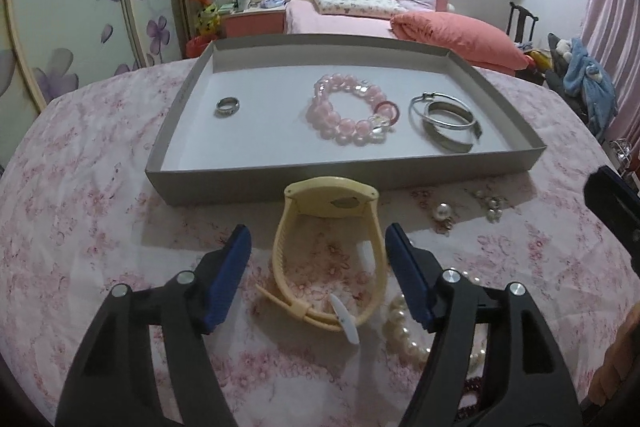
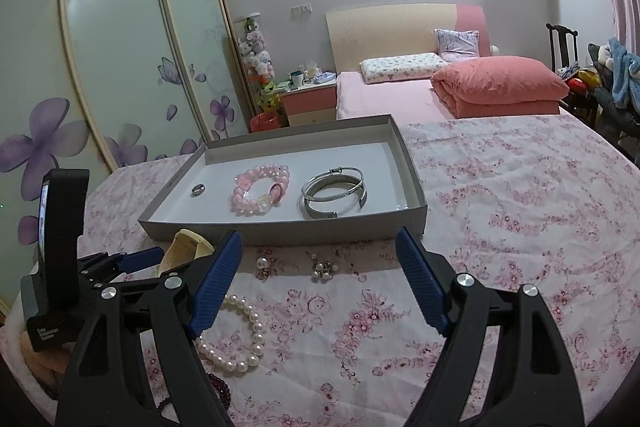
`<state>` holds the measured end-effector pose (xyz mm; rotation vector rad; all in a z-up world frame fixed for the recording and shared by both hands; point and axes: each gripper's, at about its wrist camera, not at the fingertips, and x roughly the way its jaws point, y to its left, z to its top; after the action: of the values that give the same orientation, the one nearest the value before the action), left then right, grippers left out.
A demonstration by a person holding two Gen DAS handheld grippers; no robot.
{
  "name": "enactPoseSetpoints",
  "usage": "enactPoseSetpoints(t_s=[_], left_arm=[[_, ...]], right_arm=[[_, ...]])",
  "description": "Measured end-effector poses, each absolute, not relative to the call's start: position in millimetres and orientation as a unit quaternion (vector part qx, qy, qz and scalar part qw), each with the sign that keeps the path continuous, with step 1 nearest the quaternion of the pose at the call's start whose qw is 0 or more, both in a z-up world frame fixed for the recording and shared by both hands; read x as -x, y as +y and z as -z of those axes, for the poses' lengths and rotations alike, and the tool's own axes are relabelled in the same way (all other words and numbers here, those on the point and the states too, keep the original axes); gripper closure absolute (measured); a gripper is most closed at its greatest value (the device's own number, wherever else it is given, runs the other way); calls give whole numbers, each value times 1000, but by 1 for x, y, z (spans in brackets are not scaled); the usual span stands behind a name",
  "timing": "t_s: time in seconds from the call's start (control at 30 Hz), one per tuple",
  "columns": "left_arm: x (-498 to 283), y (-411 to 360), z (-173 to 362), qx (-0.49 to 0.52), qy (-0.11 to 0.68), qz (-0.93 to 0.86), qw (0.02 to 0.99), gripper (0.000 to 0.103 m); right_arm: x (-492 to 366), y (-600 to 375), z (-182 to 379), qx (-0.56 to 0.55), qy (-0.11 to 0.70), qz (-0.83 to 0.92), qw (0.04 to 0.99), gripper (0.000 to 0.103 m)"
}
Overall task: Organize jewelry
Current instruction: 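Grasp the yellow strap watch with the left tool and lift it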
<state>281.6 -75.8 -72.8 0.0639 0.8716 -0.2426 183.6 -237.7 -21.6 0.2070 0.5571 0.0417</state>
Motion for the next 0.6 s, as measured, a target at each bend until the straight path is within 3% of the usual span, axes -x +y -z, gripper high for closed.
enactPoseSetpoints(t_s=[0.23, 0.37, 0.6], left_arm=[[-287, -74, 75, -25, 423, 121, 897, 64], [-284, -59, 69, -9, 417, 109, 902, 64], [-266, -13, 48, 14, 379, 75, 922, 64]], right_arm=[[-188, -240, 26, -97, 291, -9, 952, 24], [-190, -240, 29, -80, 307, -4, 948, 26], [-198, -232, 46, -29, 364, -13, 931, 45]])
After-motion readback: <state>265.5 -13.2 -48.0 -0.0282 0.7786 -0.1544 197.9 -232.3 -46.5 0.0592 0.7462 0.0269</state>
